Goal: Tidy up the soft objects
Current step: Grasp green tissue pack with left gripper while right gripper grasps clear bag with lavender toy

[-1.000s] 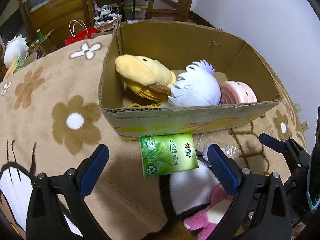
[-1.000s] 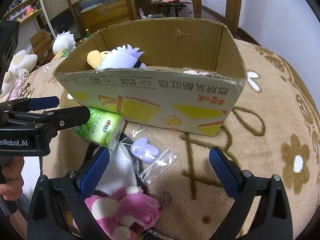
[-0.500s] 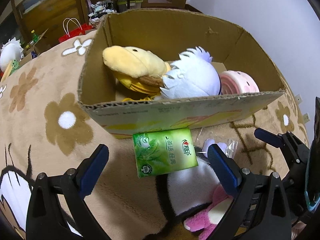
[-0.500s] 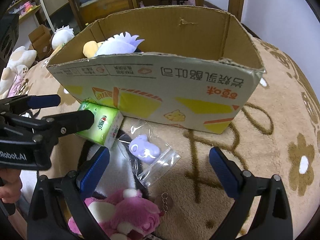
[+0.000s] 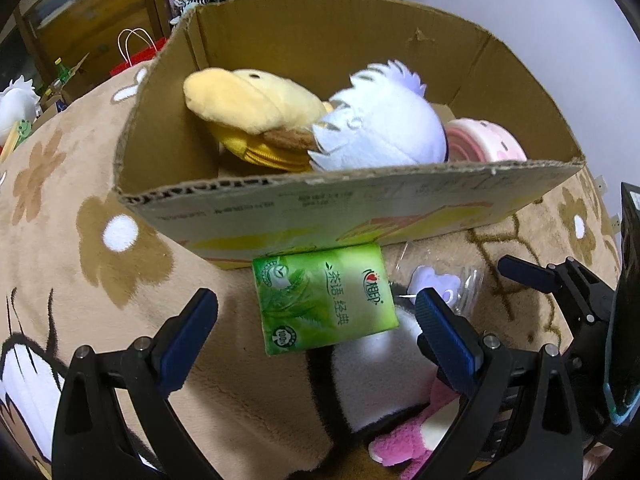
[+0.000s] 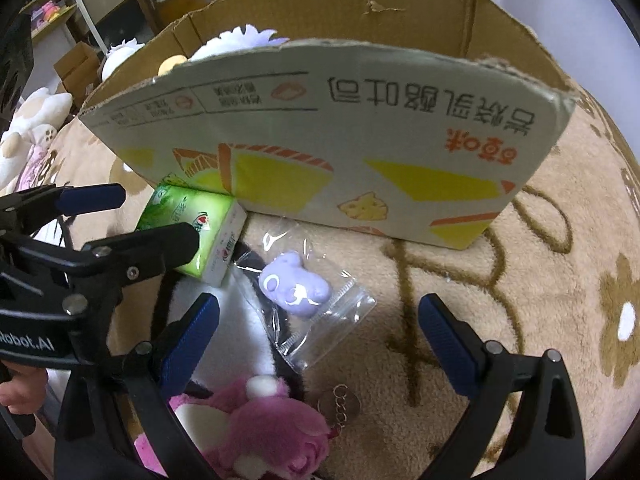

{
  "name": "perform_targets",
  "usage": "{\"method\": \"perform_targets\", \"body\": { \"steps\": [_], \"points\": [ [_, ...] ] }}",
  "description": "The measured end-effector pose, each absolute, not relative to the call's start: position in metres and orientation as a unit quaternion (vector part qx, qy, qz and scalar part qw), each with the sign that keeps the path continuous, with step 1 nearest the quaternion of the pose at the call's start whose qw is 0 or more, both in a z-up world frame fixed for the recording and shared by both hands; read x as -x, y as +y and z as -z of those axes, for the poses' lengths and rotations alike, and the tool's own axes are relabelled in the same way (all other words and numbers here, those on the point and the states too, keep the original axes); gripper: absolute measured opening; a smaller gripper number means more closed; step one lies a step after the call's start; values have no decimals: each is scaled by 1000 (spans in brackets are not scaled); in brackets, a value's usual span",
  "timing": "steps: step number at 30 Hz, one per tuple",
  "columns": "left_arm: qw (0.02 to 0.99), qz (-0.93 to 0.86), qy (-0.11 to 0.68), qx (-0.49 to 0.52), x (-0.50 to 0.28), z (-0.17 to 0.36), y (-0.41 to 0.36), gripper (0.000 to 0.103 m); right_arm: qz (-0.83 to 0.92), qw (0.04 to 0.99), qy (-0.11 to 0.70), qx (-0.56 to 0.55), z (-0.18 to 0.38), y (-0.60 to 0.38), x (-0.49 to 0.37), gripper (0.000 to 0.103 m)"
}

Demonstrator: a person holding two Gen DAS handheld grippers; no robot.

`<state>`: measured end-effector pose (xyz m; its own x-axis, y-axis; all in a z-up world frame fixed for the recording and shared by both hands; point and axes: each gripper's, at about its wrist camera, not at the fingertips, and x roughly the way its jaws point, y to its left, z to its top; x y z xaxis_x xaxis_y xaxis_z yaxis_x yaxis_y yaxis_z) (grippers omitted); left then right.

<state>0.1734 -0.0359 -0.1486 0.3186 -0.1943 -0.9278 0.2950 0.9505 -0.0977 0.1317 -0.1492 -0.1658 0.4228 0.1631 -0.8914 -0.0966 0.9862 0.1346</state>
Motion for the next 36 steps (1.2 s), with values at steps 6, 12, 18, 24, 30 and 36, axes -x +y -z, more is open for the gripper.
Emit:
{"method": "perform_targets", "body": {
  "steps": [6, 12, 18, 24, 30, 36],
  "points": [
    [805, 142, 574, -55, -178, 157, -38, 96, -83, 837, 541, -6, 174, -138, -138, 103],
    [795, 143, 588, -40, -184, 165, -36, 87, -71, 839, 539, 18, 179, -129, -146, 95],
    [785, 152, 600, -20, -188, 170, -34, 75, -73, 840, 536, 43, 185, -124, -148, 83],
    [786, 147, 600, -20, -189, 170, -31, 74, -59, 840, 537, 54, 187, -121, -146, 64],
    [790, 140, 597, -27, -179, 165, -37, 74, -56, 839, 538, 52, 183, -124, -144, 50],
    [799, 137, 582, -61, -170, 159, -52, 74, -62, 837, 541, 47, 177, -122, -137, 44]
  ]
}}
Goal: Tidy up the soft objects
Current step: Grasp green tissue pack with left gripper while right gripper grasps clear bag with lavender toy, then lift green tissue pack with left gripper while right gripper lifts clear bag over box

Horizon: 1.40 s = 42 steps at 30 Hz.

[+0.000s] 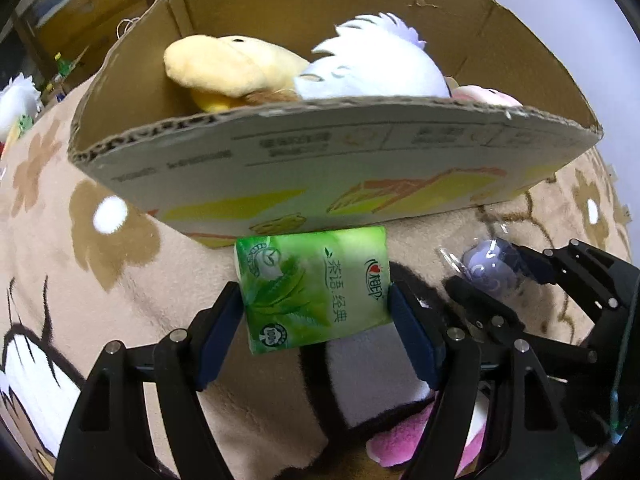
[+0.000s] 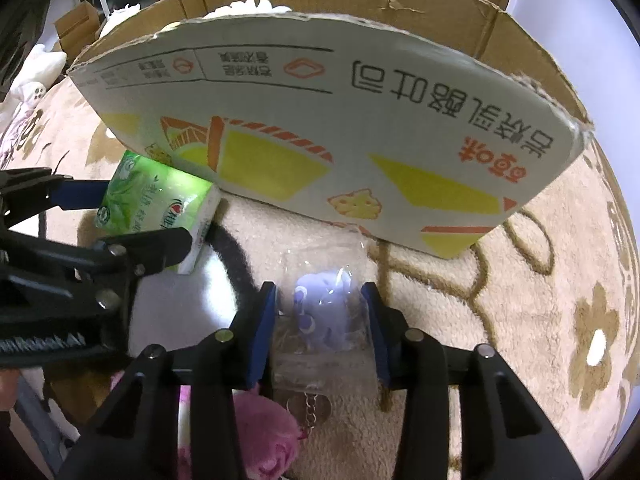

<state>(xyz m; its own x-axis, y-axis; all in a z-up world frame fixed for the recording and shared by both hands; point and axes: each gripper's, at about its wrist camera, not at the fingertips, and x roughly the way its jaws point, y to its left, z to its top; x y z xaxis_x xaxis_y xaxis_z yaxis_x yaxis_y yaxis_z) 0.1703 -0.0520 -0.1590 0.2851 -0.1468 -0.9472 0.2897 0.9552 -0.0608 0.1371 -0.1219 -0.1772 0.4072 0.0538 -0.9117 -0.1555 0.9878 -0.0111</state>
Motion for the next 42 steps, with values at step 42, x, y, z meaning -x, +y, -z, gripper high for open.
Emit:
{"method": "perform_targets", "body": {
  "steps": [42],
  "points": [
    [935, 109, 331, -64, -83, 24, -32, 70, -92, 921, 377, -47, 50, -164, -64, 27]
  ]
}}
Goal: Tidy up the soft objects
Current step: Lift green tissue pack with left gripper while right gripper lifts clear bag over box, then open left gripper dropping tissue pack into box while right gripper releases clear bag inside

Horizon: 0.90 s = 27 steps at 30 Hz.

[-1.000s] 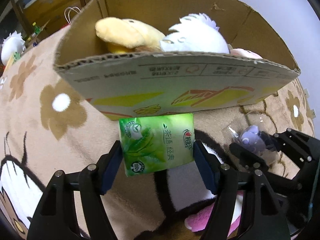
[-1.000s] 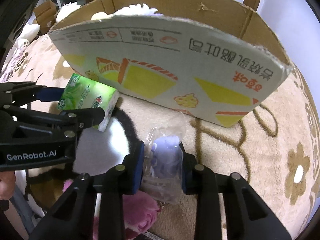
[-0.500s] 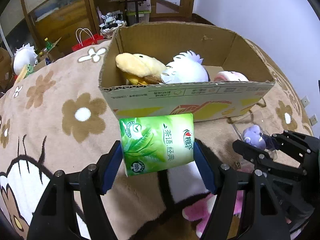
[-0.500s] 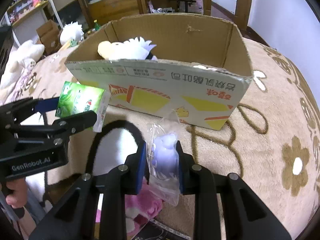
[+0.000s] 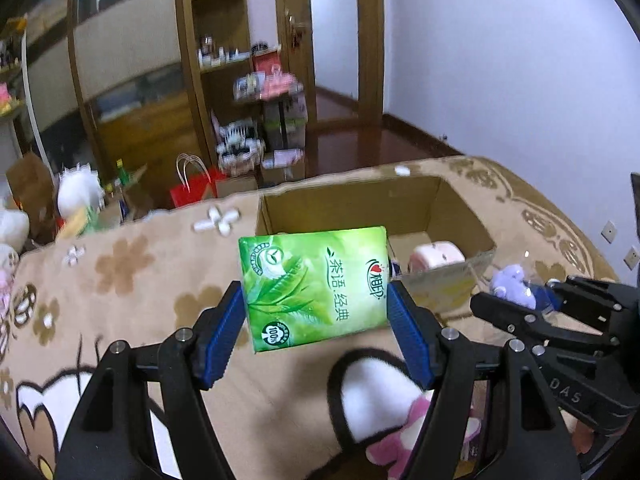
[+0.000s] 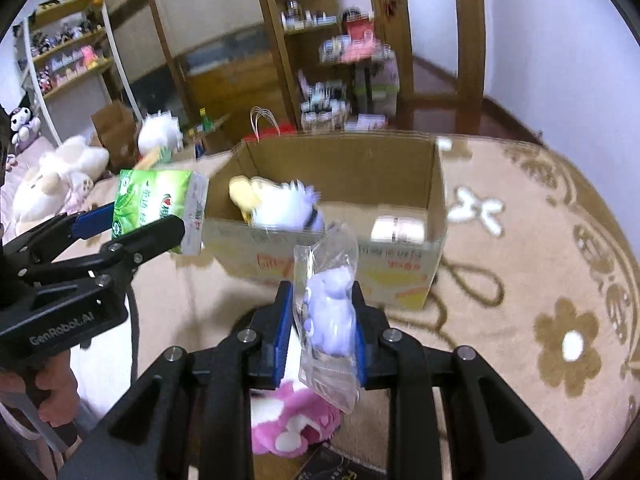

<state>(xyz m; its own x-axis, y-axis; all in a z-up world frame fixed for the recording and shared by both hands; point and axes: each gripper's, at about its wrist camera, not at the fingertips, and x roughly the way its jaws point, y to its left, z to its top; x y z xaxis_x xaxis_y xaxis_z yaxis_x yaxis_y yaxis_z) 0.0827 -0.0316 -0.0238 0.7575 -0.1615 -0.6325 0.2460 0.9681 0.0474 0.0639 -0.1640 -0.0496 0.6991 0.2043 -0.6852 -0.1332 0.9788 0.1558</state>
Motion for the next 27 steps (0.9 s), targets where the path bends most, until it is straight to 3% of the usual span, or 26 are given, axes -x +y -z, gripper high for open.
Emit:
{"method": "perform_targets", "body": {
  "steps": [8, 27],
  "points": [
    [943, 116, 305, -67, -95, 8, -33, 70, -81, 957, 278, -24, 12, -155, -61, 27],
    [945, 123, 292, -85, -131, 26, -43, 70, -63, 966, 246, -41, 17, -168, -98, 27]
  ]
}}
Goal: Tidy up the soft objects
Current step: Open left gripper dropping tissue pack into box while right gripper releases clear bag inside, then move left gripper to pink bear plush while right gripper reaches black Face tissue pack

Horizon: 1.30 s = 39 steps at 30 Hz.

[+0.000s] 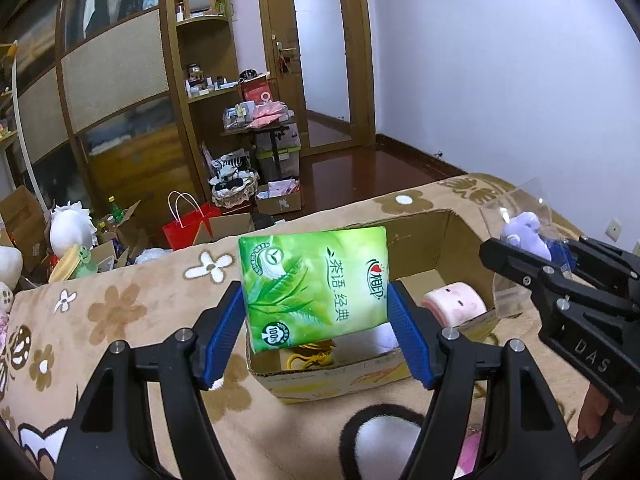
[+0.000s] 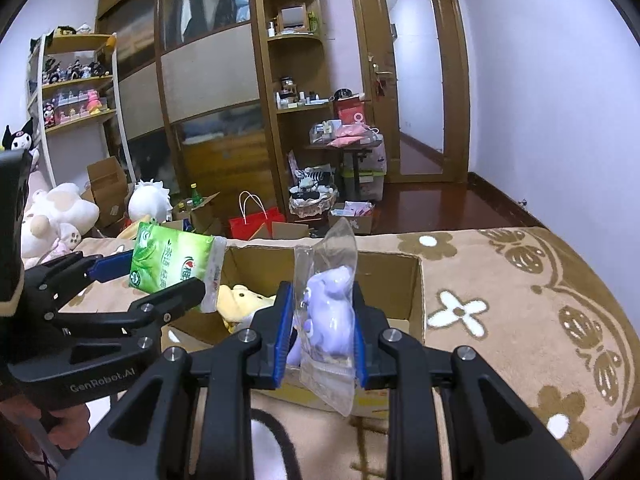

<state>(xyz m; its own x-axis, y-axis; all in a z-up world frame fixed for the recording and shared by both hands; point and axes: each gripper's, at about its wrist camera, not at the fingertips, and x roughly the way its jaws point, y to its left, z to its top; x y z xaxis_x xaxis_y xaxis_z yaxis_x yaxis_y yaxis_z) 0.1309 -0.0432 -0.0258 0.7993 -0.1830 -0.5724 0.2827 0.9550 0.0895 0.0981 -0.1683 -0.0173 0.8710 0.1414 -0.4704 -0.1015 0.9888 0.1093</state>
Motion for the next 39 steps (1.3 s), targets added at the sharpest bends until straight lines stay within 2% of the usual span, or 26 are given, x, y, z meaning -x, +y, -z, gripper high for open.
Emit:
{"method": "perform_targets", "body": {
  "steps": [14, 18, 21, 25, 29, 32, 34, 37, 39],
  "points": [
    [934, 120, 329, -75, -151, 44, -40, 72, -81, 952, 285, -79, 46, -185, -122, 29],
    [930, 118, 344, -59, -156, 48, -35, 75, -81, 950, 289, -83, 49, -185, -124, 30],
    [931, 112, 343, -58, -157, 48, -31, 82, -83, 949, 291, -88, 50, -186, -124, 31],
    [932, 107, 341, -57, -153, 44, -27, 92, -80, 950, 288, -93, 49, -189, -123, 43],
    [930, 107, 347, -59, -147, 44, -26, 95, -77, 952, 280, -101, 46, -191, -119, 56],
    [929, 107, 347, -67, -140, 41, -27, 97, -72, 951, 278, -111, 43, -195, -114, 75],
    [928, 112, 350, -65, -136, 39, -26, 97, -72, 950, 281, -119, 42, -197, -110, 93],
    [927, 122, 351, -56, -127, 31, -24, 97, -68, 950, 282, -119, 38, -199, -102, 102],
    [925, 129, 353, -54, -121, 27, -22, 97, -68, 949, 284, -116, 35, -199, -95, 103]
  ]
}}
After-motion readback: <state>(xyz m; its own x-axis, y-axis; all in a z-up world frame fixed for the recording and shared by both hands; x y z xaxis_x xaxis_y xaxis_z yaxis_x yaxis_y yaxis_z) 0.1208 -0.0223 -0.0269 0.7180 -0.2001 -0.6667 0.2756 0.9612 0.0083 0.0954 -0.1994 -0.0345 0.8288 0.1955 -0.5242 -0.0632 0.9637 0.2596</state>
